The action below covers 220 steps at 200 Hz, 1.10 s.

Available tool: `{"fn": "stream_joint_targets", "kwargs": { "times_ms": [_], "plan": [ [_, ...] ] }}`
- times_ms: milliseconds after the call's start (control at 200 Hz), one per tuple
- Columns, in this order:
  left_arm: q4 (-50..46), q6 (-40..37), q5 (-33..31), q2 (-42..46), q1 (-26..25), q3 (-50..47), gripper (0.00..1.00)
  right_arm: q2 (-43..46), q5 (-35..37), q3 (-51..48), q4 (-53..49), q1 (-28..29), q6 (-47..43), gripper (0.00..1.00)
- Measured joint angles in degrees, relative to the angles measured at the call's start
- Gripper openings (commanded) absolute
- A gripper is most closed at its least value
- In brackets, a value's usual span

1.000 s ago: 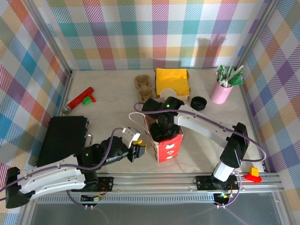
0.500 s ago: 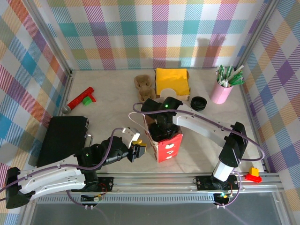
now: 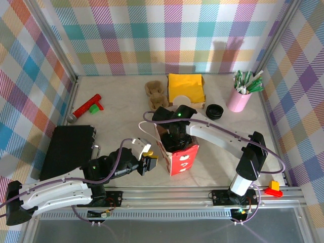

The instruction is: Pack the takeout coffee

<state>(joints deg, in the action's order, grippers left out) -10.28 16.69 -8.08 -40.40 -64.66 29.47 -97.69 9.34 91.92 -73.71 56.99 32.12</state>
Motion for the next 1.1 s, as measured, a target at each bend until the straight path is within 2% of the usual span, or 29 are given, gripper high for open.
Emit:
{"fn": "stream_joint_targets", "kwargs": {
  "times_ms": [1100],
  "plan": [
    [0.02, -0.02, 0.07, -1.29, 0.74, -0.13, 0.40, -0.04, 0.24, 0.07, -0.48, 0.00, -0.24, 0.51]
  ]
}}
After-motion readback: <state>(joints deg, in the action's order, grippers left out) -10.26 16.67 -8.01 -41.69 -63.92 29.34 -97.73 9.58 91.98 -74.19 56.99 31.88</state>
